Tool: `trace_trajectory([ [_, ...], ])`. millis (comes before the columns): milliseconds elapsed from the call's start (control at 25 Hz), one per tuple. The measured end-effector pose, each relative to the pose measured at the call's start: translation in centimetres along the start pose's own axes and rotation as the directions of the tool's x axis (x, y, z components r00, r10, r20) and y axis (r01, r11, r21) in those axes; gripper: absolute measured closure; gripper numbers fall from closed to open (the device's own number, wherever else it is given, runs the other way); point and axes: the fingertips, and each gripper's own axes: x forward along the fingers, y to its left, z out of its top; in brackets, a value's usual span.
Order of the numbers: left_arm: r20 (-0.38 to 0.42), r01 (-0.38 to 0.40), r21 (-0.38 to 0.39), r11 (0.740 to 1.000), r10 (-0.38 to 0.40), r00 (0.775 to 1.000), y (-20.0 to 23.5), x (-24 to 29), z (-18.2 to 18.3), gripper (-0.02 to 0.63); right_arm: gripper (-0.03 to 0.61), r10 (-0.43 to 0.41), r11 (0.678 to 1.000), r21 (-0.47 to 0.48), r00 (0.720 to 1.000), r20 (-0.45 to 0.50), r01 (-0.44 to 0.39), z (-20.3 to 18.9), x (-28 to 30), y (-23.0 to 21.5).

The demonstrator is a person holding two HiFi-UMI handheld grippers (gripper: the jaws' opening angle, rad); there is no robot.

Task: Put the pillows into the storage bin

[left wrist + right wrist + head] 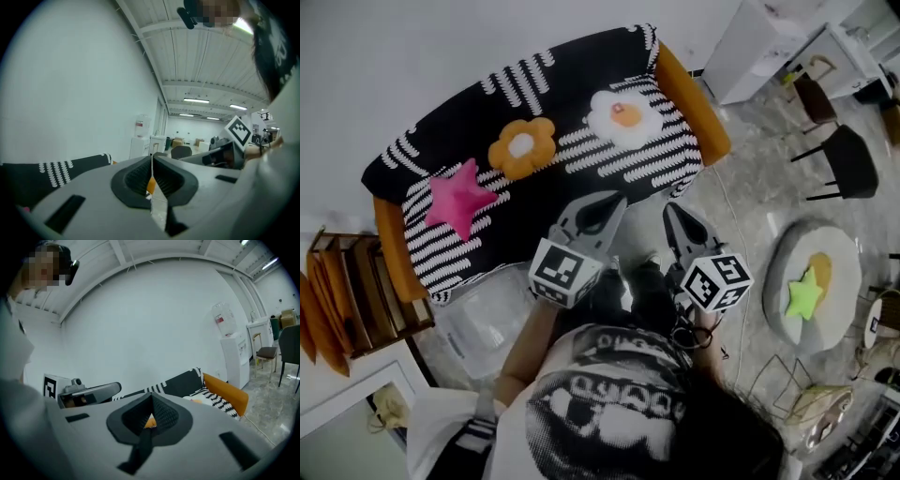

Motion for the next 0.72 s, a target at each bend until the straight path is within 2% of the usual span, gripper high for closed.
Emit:
trace_trajectory([
  [360,-0.039,-0.085,-0.006,0.996,0.085,0.996,4.2,4.7,-0.9,0.603,0.581,0.096,0.995,0.005,0.994,-0.06,-0.096,1.4,6.7,-3.9],
  [600,-0.067,-0.202,-0.008,0.979,0.202,0.977,9.5,11.7,-1.4,0.603,0.581,0.182,0.982,-0.03,0.974,-0.134,-0.187,4.7,15.1,-10.3],
  [720,-0.09,-0.258,-0.015,0.966,0.256,0.963,12.0,15.6,-1.2,0.603,0.581,0.218,0.975,-0.013,0.959,-0.181,-0.224,6.4,19.0,-13.9],
])
